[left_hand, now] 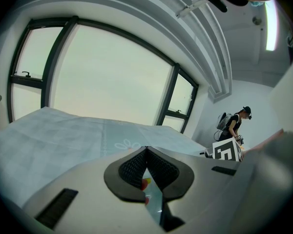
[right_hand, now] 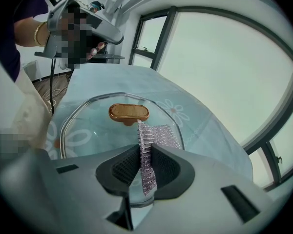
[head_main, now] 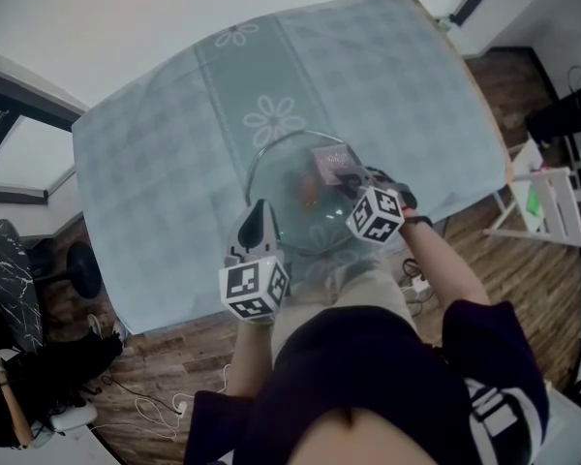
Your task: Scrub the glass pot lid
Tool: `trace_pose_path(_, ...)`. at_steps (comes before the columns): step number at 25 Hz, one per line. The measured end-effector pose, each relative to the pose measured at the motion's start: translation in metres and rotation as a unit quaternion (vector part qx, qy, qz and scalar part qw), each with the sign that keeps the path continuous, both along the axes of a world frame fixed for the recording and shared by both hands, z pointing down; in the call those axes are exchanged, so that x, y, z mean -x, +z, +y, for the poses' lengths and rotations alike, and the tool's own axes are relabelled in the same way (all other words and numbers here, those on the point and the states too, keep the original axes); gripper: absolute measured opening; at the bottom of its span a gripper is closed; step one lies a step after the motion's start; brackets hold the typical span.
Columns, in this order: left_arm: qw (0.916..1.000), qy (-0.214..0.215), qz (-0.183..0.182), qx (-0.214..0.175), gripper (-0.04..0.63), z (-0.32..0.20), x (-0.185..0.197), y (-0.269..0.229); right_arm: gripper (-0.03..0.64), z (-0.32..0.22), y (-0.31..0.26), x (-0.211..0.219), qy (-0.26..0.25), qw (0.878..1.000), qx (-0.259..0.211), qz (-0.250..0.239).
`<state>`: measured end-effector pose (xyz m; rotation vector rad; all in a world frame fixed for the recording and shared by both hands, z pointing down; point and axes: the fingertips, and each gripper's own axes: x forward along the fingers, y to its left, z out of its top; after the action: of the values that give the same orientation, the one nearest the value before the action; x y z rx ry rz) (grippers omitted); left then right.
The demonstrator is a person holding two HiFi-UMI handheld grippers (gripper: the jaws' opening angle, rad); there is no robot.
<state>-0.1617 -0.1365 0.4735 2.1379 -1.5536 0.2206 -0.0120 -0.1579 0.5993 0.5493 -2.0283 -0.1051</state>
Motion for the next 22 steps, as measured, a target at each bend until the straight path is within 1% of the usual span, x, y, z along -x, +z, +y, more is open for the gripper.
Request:
trace_pose_path(7,1.0000,0.001,0.007,0.001,-0.001,0.011,0.006,0.000,0.066,0.016,0.001,0.001,0.009,1.000,0.009,0.007)
trace_pose_path(22,0.9996,0.023,0.017,-0.007,-0.002,0.036,0.011,-0.002,0.066,0.056,0.004,0.005,0.029,0.999,0.013,0.015)
